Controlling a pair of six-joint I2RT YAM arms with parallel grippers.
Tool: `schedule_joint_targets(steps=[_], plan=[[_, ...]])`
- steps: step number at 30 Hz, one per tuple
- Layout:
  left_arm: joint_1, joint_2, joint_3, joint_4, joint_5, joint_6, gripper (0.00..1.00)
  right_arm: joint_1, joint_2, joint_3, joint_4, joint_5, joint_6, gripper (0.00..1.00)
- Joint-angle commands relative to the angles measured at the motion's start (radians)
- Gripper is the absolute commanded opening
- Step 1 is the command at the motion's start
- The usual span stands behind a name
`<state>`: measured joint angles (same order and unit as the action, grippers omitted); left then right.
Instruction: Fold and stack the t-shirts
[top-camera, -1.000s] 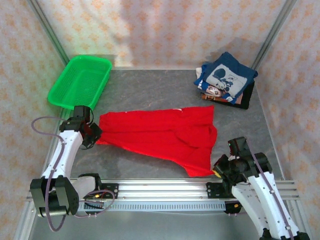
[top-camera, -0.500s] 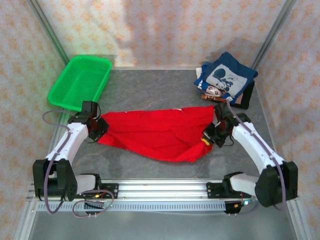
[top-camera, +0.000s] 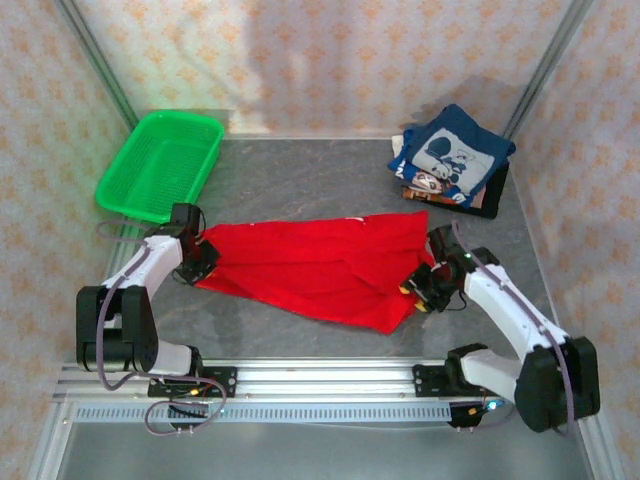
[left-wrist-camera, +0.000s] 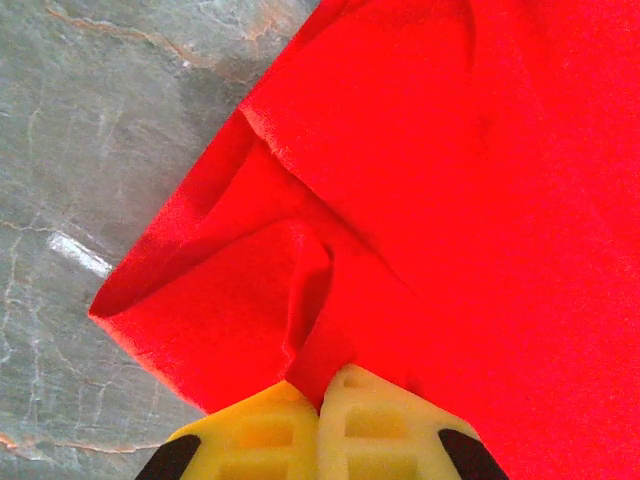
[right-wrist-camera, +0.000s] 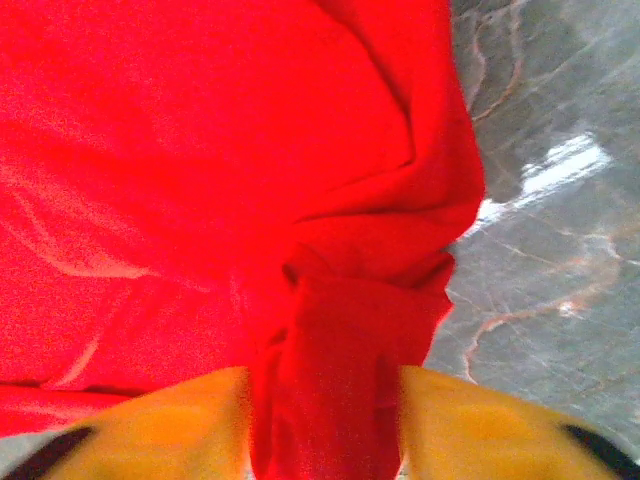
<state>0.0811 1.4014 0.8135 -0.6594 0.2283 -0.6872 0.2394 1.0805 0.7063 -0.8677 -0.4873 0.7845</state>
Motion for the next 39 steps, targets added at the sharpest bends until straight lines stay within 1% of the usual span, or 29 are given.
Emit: schedule_joint_targets(steps=[1, 4, 7, 11, 16, 17, 19, 21, 22, 24, 27, 30, 32, 36, 37, 38, 39], plan=[[0.007, 0.004, -0.016, 0.023, -0.027, 0.025, 0.00, -0.030, -0.044, 0.070, -0.105, 0.119, -0.032, 0.52], [0.007, -0.001, -0.020, 0.023, -0.029, 0.034, 0.00, -0.088, -0.031, 0.134, -0.152, 0.191, -0.085, 0.53], [0.008, -0.010, -0.025, 0.038, -0.020, 0.041, 0.00, -0.132, 0.026, 0.141, -0.097, 0.228, -0.123, 0.54], [0.008, -0.027, -0.019, 0.029, -0.014, 0.053, 0.00, -0.142, 0.205, 0.156, 0.035, 0.206, -0.147, 0.52], [0.014, -0.068, -0.003, 0.002, -0.008, 0.074, 0.00, -0.143, 0.387, 0.167, 0.139, 0.240, -0.183, 0.48], [0.016, -0.076, 0.000, -0.005, -0.007, 0.077, 0.00, -0.143, 0.415, 0.175, 0.154, 0.242, -0.190, 0.46], [0.024, -0.088, 0.004, -0.014, -0.003, 0.081, 0.00, -0.143, 0.455, 0.198, 0.191, 0.265, -0.193, 0.38], [0.034, -0.098, 0.007, -0.018, 0.002, 0.086, 0.00, -0.143, 0.500, 0.237, 0.218, 0.284, -0.202, 0.27], [0.038, -0.100, 0.007, -0.018, 0.004, 0.089, 0.00, -0.143, 0.528, 0.262, 0.218, 0.288, -0.209, 0.23], [0.050, -0.101, 0.013, -0.024, 0.004, 0.102, 0.00, -0.143, 0.600, 0.334, 0.204, 0.297, -0.233, 0.11], [0.070, -0.099, 0.023, -0.034, 0.001, 0.117, 0.00, -0.143, 0.659, 0.405, 0.248, 0.298, -0.251, 0.00], [0.084, -0.095, 0.039, -0.035, 0.004, 0.128, 0.00, -0.143, 0.735, 0.515, 0.246, 0.320, -0.284, 0.00], [0.087, -0.090, 0.051, -0.033, 0.003, 0.133, 0.00, -0.143, 0.786, 0.592, 0.234, 0.303, -0.307, 0.00], [0.093, -0.075, 0.073, -0.039, -0.012, 0.146, 0.00, -0.141, 0.817, 0.652, 0.268, 0.302, -0.354, 0.00], [0.094, -0.071, 0.078, -0.042, -0.014, 0.147, 0.00, -0.141, 0.822, 0.661, 0.271, 0.300, -0.378, 0.07], [0.095, -0.065, 0.081, -0.044, -0.014, 0.147, 0.00, -0.141, 0.825, 0.679, 0.248, 0.308, -0.395, 0.17], [0.096, -0.063, 0.083, -0.048, -0.012, 0.147, 0.00, -0.142, 0.821, 0.694, 0.217, 0.314, -0.408, 0.23]])
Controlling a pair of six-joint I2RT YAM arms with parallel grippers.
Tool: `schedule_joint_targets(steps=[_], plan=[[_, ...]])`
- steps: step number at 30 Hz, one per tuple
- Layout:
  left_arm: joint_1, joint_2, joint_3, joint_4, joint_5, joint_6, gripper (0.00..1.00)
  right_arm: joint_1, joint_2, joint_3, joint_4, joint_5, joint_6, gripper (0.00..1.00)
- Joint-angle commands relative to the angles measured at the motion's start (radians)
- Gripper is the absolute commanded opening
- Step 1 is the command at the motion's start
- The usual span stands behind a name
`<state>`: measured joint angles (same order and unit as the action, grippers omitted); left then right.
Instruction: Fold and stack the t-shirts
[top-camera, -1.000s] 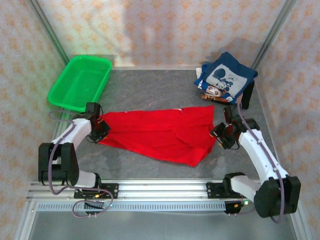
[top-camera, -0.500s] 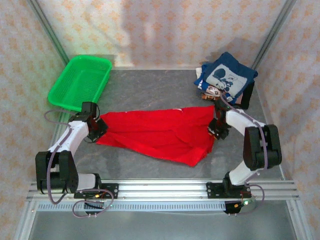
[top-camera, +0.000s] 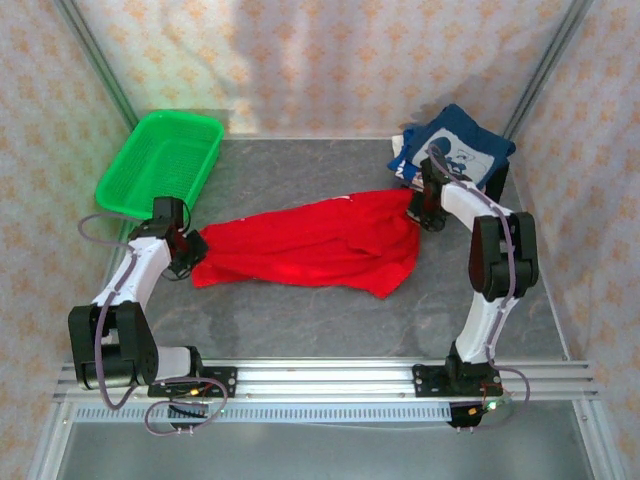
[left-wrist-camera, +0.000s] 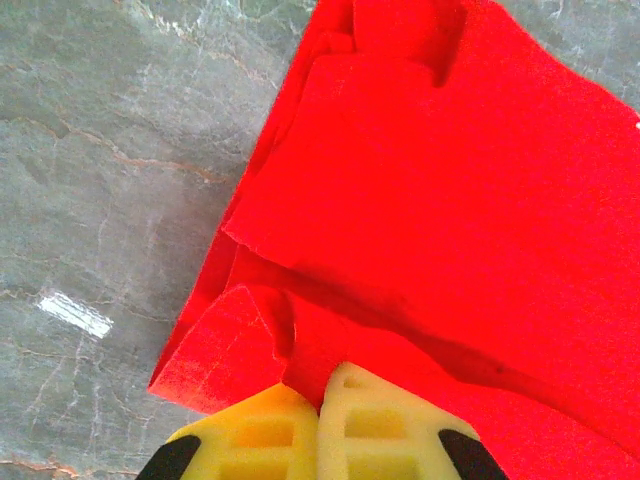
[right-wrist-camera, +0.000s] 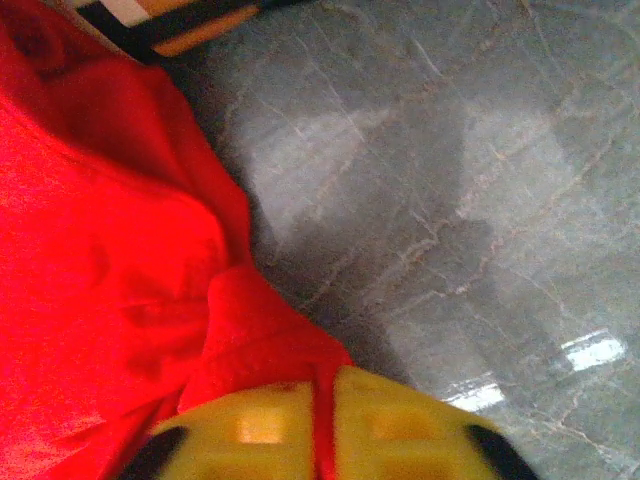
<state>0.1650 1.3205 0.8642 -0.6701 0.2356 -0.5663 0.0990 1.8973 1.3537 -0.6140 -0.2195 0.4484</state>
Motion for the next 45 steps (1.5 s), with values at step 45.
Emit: schedule_joint_targets(steps=[45], plan=[[0.013, -0.017, -0.117, 0.028, 0.071, 0.055, 0.00, 0.341, -0.870, -1.013, 0.498, -0.193, 0.577, 0.32]])
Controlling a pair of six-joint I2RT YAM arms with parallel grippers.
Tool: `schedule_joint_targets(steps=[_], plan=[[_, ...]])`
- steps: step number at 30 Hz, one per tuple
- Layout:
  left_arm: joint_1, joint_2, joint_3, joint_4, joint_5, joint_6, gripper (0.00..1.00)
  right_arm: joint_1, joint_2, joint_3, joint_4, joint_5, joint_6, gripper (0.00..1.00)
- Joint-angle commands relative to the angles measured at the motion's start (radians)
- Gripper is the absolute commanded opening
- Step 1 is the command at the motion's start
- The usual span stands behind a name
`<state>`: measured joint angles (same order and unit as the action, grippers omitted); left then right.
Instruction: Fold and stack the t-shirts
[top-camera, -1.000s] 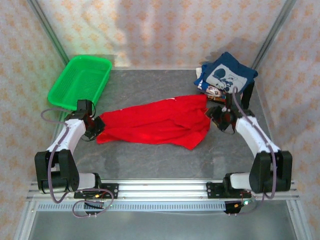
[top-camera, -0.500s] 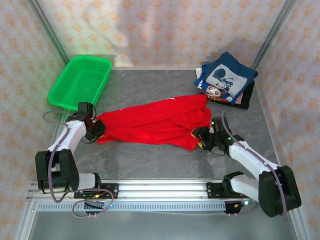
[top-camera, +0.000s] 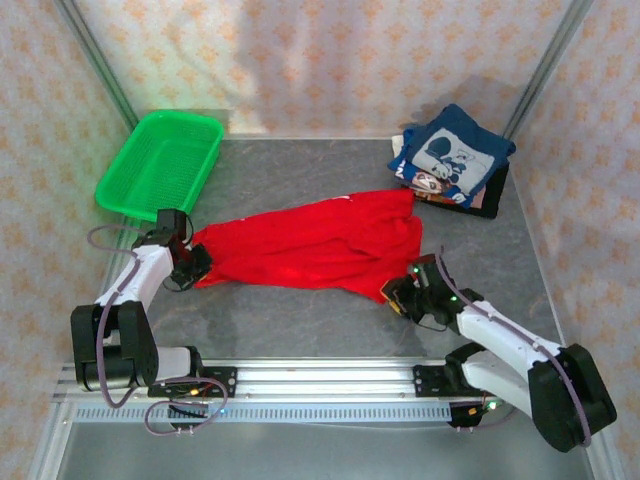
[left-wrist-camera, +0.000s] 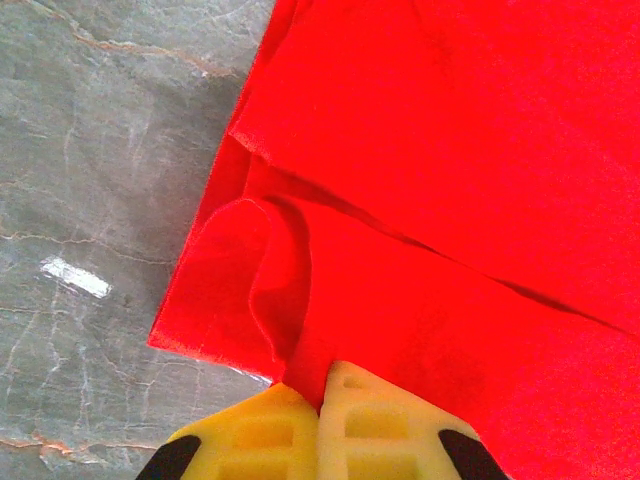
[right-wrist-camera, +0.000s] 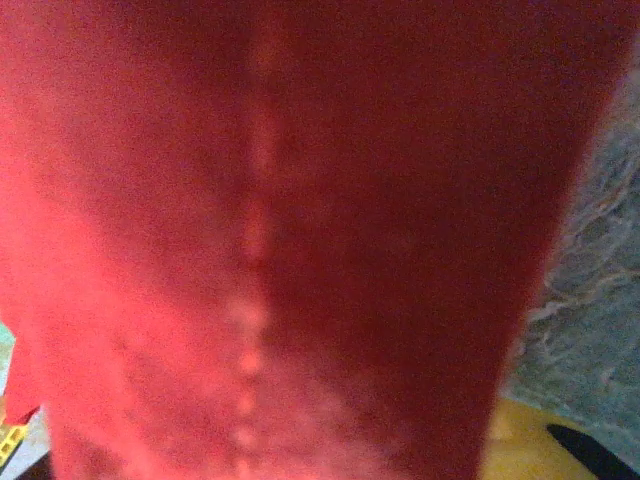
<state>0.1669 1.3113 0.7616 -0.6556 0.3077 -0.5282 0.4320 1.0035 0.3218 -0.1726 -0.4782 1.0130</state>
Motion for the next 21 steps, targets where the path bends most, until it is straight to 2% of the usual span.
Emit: schedule_joint_targets(steps=[1, 5, 10, 17, 21], plan=[[0.011, -0.007, -0.016, 0.013, -0.001, 0.017, 0.00, 0.008, 0.047, 0.026, 0.062, 0.074, 0.006, 0.26], [0.011, -0.006, -0.026, 0.016, -0.005, 0.024, 0.00, 0.022, 0.120, 0.057, 0.086, 0.076, 0.023, 0.01], [0.011, -0.013, -0.035, 0.011, -0.008, 0.035, 0.00, 0.110, 0.063, 0.094, 0.010, 0.112, 0.122, 0.00], [0.011, -0.017, -0.036, 0.015, 0.000, 0.033, 0.00, 0.301, -0.129, 0.096, -0.124, 0.213, 0.419, 0.00], [0.011, -0.012, -0.043, 0.024, 0.002, 0.034, 0.00, 0.361, -0.128, 0.102, -0.132, 0.198, 0.494, 0.00]])
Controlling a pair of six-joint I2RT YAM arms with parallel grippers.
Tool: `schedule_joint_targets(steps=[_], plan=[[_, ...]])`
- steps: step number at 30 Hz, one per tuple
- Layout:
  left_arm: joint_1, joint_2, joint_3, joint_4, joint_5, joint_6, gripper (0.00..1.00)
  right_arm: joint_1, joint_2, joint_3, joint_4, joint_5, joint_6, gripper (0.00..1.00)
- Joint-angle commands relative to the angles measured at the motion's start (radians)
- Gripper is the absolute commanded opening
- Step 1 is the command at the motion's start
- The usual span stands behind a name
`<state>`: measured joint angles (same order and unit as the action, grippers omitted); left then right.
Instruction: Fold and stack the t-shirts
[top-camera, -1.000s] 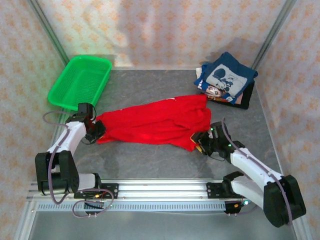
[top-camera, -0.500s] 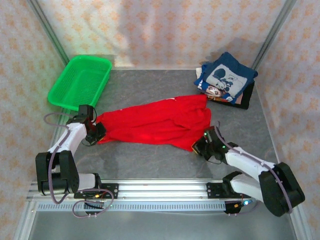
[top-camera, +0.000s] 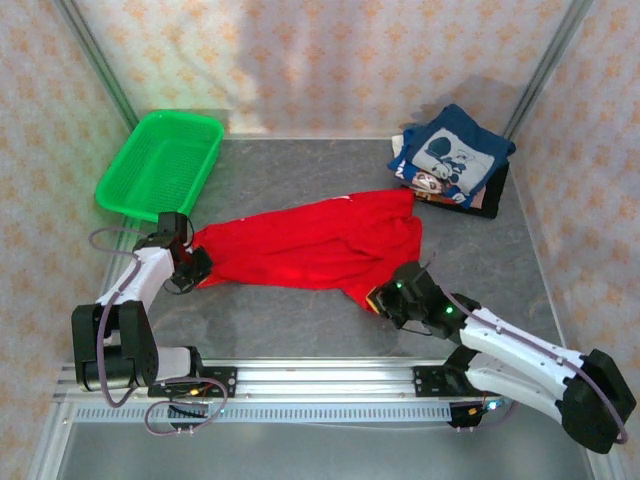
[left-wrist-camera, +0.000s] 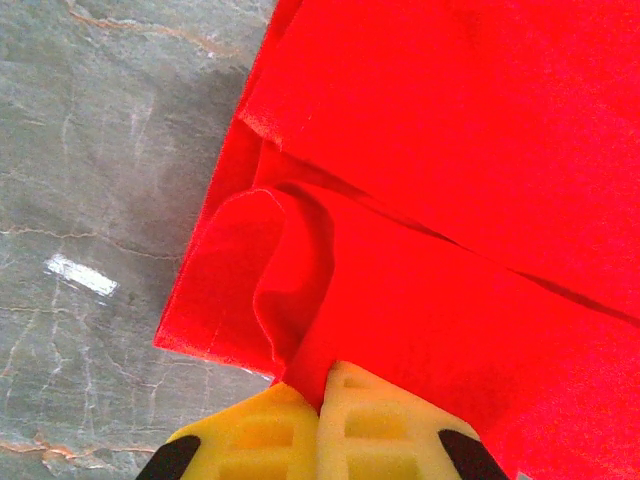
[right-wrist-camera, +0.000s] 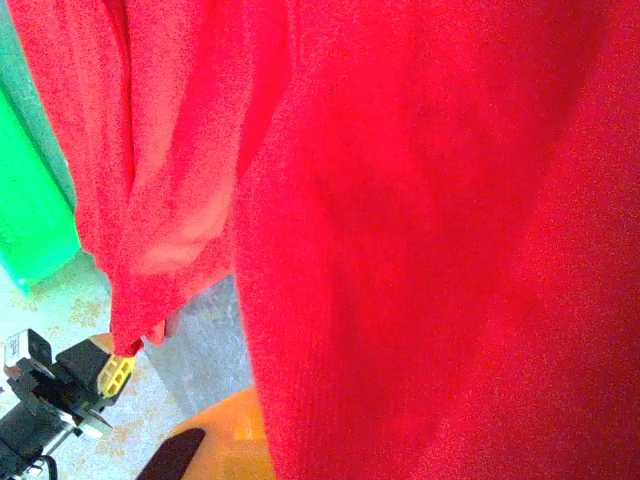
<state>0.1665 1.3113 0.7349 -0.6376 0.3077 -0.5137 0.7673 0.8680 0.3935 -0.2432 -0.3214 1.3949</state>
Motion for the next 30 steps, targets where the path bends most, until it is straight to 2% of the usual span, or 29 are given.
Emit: schedule_joint_targets(steps=[1, 10, 16, 18, 22, 24, 28, 30], plan=[[0.011, -0.008, -0.018, 0.007, 0.004, 0.020, 0.00, 0.036, 0.024, 0.038, -0.060, 0.033, 0.118, 0.00], [0.011, 0.000, -0.019, 0.012, 0.007, 0.021, 0.00, 0.129, 0.185, 0.103, 0.043, 0.002, 0.169, 0.00], [0.010, 0.010, -0.017, 0.014, 0.007, 0.024, 0.00, 0.174, 0.203, 0.127, 0.003, 0.008, 0.205, 0.01], [0.011, 0.016, -0.016, 0.016, 0.009, 0.024, 0.00, 0.175, 0.166, 0.120, -0.037, 0.024, 0.208, 0.24], [0.011, 0.022, -0.012, 0.015, 0.008, 0.025, 0.00, 0.175, 0.029, 0.146, -0.170, 0.116, 0.180, 0.49], [0.011, 0.022, -0.012, 0.014, 0.006, 0.027, 0.00, 0.173, -0.050, 0.160, -0.266, 0.146, 0.170, 0.52], [0.010, 0.023, -0.012, 0.013, 0.009, 0.027, 0.00, 0.169, -0.227, 0.185, -0.549, 0.251, 0.154, 0.53], [0.010, 0.025, -0.010, 0.013, 0.012, 0.027, 0.00, 0.154, -0.289, 0.165, -0.635, 0.274, 0.150, 0.52]])
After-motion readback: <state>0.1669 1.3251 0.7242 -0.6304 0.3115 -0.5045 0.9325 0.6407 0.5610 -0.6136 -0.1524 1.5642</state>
